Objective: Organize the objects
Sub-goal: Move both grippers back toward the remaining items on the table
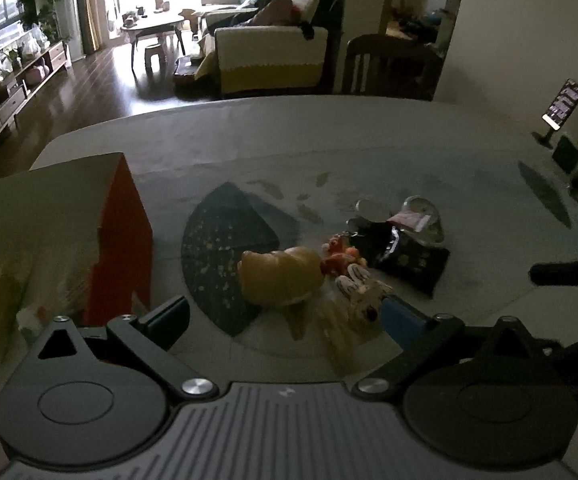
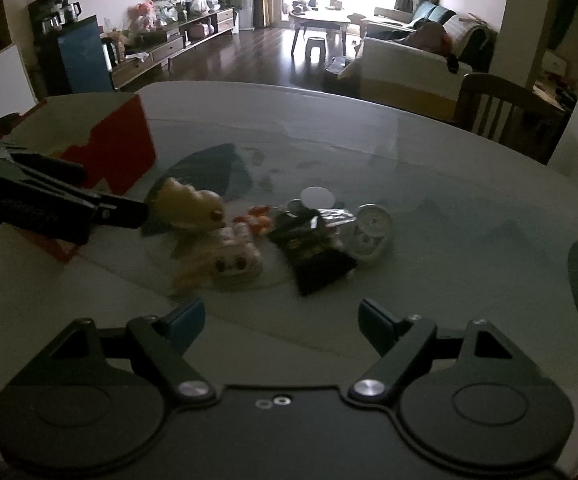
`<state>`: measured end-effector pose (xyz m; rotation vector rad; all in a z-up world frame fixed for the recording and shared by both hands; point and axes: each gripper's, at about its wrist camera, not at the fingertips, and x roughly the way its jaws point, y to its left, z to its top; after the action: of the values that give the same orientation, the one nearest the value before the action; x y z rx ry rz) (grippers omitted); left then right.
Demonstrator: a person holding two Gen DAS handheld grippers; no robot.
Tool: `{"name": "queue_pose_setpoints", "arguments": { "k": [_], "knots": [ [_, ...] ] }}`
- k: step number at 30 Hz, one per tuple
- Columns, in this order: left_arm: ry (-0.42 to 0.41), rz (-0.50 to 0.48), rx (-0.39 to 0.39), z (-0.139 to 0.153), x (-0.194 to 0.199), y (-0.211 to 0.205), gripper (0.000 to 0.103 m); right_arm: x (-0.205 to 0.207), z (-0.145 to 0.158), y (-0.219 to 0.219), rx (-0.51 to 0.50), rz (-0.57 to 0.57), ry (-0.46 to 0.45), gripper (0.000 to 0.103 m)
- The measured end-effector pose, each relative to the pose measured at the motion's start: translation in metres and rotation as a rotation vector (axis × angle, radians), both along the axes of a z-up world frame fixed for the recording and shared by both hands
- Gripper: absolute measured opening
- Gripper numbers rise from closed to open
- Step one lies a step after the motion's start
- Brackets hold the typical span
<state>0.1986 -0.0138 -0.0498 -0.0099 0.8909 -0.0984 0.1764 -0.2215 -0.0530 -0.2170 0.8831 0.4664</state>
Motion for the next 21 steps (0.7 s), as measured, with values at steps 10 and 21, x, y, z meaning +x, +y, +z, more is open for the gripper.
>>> {"name": "queue_pose_setpoints", "arguments": {
  "k": [10,21],
  "knots": [
    [0.048,0.032,0.048,-0.030,0.043,-0.015,0.102,0.045,-0.023,-0.010,-0.036,-0.016,-0.005,0.083],
    [0.096,0.062,0.072,-0.057,0.075,-0.018,0.102,0.083,-0.051,0.003,-0.078,-0.009,0.011,0.083]
  ]
}}
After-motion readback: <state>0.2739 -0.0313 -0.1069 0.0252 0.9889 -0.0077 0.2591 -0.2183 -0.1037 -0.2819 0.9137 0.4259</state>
